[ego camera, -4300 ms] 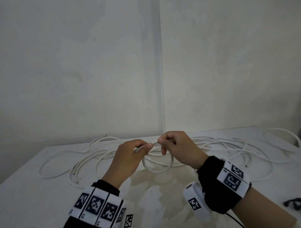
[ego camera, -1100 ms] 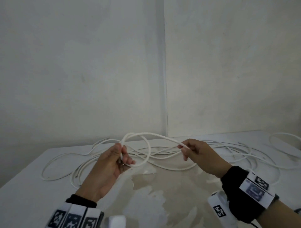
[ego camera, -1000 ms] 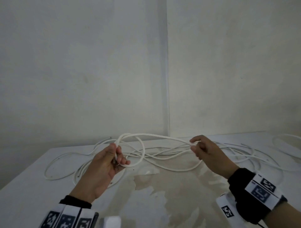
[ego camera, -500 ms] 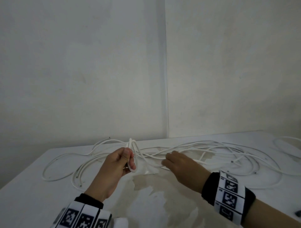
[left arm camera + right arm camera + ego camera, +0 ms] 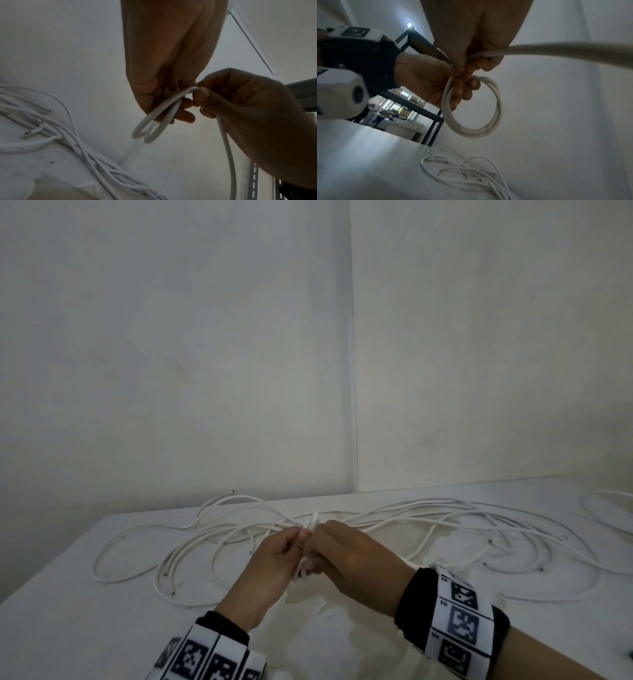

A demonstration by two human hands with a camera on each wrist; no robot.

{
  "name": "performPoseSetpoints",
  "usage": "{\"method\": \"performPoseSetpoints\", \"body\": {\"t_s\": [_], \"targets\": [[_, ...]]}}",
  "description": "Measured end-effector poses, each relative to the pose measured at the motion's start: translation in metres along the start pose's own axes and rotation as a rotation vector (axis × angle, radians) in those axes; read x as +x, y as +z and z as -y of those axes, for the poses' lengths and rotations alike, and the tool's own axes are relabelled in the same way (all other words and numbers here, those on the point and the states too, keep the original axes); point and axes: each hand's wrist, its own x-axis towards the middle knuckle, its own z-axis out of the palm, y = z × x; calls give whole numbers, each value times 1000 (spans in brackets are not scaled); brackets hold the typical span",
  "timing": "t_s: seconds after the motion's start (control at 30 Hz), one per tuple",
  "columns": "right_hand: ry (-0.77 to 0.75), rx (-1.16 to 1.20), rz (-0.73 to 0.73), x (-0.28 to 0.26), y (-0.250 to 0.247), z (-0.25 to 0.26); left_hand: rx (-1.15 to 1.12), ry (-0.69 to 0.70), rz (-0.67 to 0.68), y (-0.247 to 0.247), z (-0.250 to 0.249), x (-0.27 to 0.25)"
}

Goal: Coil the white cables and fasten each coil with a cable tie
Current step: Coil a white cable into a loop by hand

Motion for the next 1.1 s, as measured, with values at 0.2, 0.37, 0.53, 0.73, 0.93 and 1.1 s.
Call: {"method": "performPoseSetpoints", "body": {"t_s": [0.2, 0.37, 0.53, 0.73, 0.93, 1.1], "targets": [[198, 174, -24, 4, -17, -17, -123, -78, 53, 2, -4, -7], [243, 201, -129, 8, -32, -35, -297, -180, 140, 1, -11, -10], [485, 346, 41, 3, -27, -36, -448, -226, 176, 1, -14, -12], [620, 555, 130, 4, -28, -22, -628, -272, 129, 6, -12, -11], [713, 546, 86, 9, -23, -28, -240, -65, -24, 15, -8, -7], [715, 530, 112, 10, -25, -29, -4, 35, -85, 17, -3, -9]]}}
